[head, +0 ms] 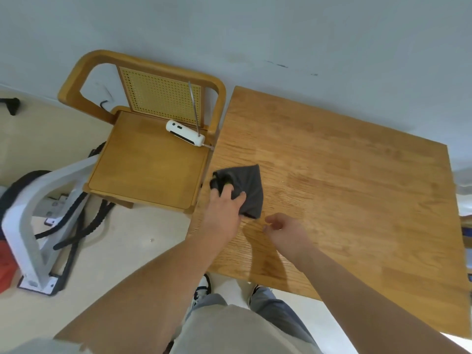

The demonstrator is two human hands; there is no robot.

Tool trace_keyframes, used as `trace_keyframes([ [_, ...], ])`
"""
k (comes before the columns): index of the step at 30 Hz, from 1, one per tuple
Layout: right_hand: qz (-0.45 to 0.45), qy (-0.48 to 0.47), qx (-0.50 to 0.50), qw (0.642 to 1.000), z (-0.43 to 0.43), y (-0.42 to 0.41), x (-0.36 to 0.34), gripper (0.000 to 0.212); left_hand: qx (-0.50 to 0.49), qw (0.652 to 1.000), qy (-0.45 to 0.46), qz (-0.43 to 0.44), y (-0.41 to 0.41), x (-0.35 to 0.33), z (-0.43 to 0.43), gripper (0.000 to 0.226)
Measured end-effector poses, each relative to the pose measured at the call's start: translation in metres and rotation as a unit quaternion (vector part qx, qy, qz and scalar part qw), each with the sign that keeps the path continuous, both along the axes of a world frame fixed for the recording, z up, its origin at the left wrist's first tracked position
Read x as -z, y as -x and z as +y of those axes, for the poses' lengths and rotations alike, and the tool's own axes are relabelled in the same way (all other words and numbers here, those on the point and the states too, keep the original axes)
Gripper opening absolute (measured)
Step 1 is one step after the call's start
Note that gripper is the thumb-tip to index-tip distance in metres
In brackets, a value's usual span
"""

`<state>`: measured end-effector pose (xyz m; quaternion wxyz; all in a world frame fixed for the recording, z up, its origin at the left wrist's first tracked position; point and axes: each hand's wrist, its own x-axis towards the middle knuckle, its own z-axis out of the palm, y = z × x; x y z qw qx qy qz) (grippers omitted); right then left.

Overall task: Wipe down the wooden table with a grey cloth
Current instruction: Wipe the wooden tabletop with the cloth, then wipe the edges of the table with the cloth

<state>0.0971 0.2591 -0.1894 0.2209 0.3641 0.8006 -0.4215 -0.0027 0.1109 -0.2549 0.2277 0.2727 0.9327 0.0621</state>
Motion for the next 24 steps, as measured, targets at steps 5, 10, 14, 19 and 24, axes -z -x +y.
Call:
trace_keyframes([
  [5, -0.018, 0.049, 0.099, 0.994, -0.021, -0.018, 0.013, 0.019, 0.045, 0.996, -0.026, -0.07, -0.079, -0.007, -0.03, 0.054],
  [10, -0.033, 0.06, 0.175, 0.982, -0.034, -0.037, 0.012, 0.017, -0.048, 0.954, -0.117, -0.27, -0.092, -0.024, -0.051, 0.033],
  [14, -0.092, 0.142, 0.262, 0.95, -0.032, -0.047, -0.008, 0.053, -0.205, 0.853, -0.22, -0.426, -0.069, -0.074, -0.049, 0.022],
  [19, -0.041, 0.407, 0.335, 0.849, -0.016, -0.03, -0.052, 0.086, -0.149, 0.868, -0.291, -0.374, -0.05, -0.137, -0.017, 0.031],
  [24, 0.067, 0.504, 0.345, 0.789, 0.036, -0.009, -0.097, 0.06, -0.052, 0.894, -0.331, -0.297, -0.034, -0.186, 0.009, 0.046],
])
